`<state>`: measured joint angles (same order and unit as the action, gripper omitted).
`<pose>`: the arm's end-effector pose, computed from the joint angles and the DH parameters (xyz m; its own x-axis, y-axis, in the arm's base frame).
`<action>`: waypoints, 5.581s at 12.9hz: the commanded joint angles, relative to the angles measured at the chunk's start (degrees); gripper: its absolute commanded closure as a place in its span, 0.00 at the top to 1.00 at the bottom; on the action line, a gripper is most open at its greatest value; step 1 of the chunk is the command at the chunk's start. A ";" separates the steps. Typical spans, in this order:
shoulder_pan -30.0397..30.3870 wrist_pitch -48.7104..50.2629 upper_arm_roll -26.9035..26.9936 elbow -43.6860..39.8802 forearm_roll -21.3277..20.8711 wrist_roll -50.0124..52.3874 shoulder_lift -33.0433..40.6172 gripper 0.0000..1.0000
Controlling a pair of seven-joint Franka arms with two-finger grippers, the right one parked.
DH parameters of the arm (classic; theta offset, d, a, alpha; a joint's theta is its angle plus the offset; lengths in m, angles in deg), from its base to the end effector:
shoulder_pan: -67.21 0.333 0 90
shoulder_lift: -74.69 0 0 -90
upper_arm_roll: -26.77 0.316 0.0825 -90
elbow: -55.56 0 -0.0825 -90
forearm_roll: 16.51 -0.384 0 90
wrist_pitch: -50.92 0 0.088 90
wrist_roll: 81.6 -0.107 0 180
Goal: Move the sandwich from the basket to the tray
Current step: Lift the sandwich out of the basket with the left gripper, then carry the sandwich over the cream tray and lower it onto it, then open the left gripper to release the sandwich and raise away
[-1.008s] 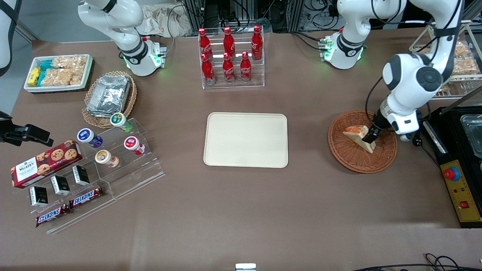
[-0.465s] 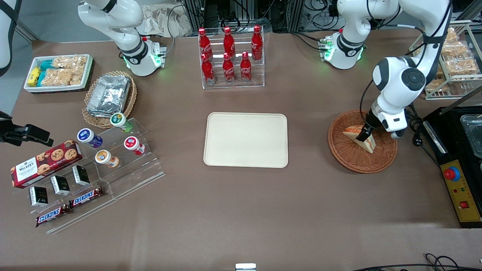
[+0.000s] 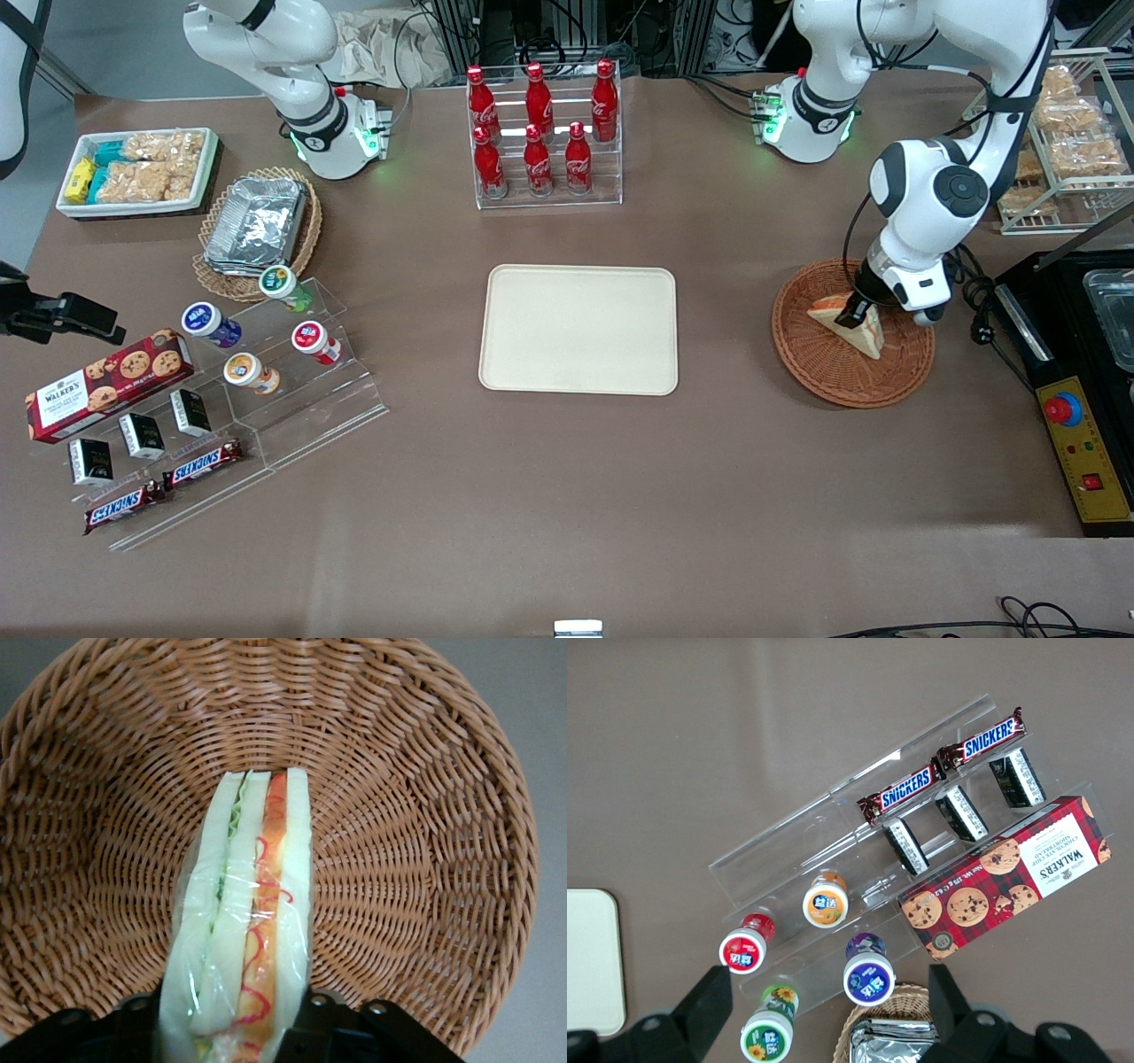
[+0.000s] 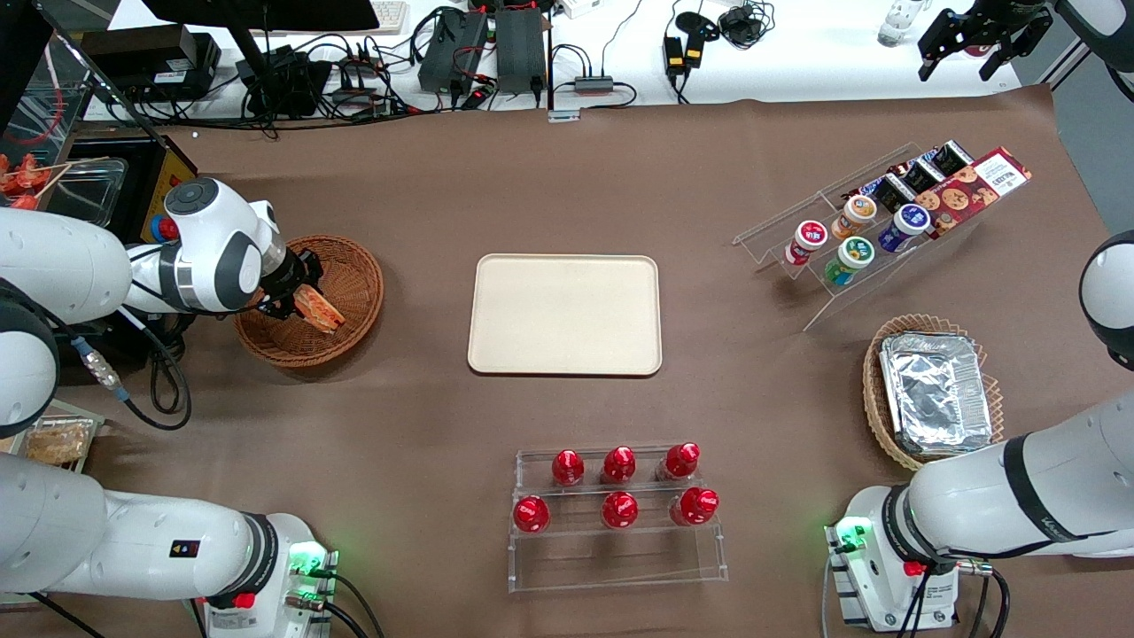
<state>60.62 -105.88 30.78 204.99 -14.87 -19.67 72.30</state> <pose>0.4462 -0.0188 0.2468 0.4862 0.8733 0.0315 0.8695 -0.4871 0.0816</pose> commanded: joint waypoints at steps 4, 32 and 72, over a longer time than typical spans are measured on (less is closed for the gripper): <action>-0.26 0.70 -1.28 -1.50 0.29 1.35 1.95 0.00; -1.75 59.96 -20.97 -52.93 4.24 -35.23 1.00 0.00; 1.50 52.70 -26.11 -50.10 -7.82 -18.45 0.61 1.00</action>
<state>59.67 -57.49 1.74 154.27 -26.65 -29.79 67.48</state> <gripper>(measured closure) 0.000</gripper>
